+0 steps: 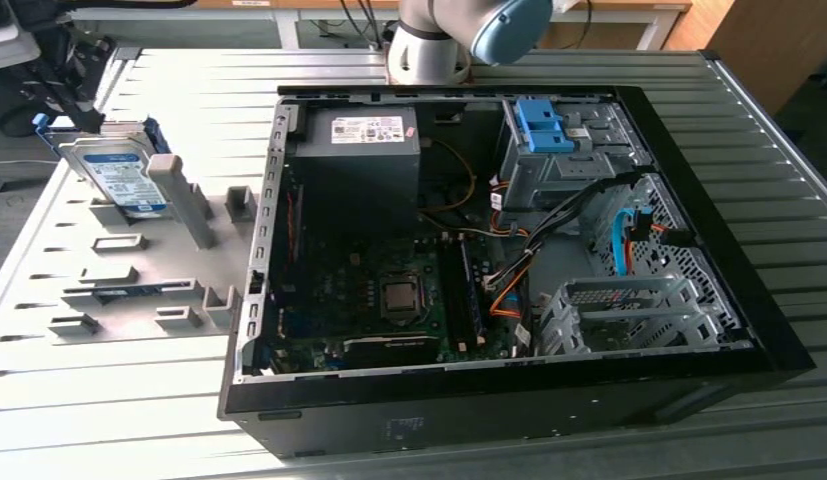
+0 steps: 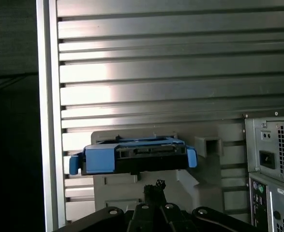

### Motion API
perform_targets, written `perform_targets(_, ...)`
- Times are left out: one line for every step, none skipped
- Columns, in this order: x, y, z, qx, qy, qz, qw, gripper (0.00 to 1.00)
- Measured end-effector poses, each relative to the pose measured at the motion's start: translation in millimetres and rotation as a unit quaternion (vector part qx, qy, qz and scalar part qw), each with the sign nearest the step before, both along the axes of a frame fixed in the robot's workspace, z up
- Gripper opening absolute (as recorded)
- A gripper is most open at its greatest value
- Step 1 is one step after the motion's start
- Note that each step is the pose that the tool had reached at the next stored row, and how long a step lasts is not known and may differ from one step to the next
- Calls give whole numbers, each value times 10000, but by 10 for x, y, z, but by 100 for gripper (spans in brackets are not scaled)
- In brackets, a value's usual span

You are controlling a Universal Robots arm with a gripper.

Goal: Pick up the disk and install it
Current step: 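Reach for the disk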

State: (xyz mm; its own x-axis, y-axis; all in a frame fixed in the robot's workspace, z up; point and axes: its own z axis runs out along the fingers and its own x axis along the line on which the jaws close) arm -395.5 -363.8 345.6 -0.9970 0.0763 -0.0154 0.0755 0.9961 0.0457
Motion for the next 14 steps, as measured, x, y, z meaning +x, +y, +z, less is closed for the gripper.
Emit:
perform_targets(-12,22,0,0,0,1,10000,11)
perform_targets(-22,49,-1,0,-1,0,10000,11)
perform_targets(-32,73,0,0,0,-1,10000,11)
perform_targets(-43,93,0,0,-1,0,10000,11)
perform_targets(-60,108,-1,0,-4,0,10000,11)
perform_targets(-79,117,0,0,-12,0,10000,11)
perform_targets(-95,122,5,0,-20,0,10000,11)
perform_targets(-110,126,16,0,-28,0,10000,11)
perform_targets(-120,131,30,0,-36,0,10000,11)
perform_targets(-130,135,43,0,-44,0,10000,11)
perform_targets(-146,136,47,0,-53,0,10000,11)
perform_targets(-179,139,47,0,-60,0,10000,11)
perform_targets(-220,143,47,0,-63,0,10000,11)
perform_targets(-258,144,47,0,-64,-1,10000,11)
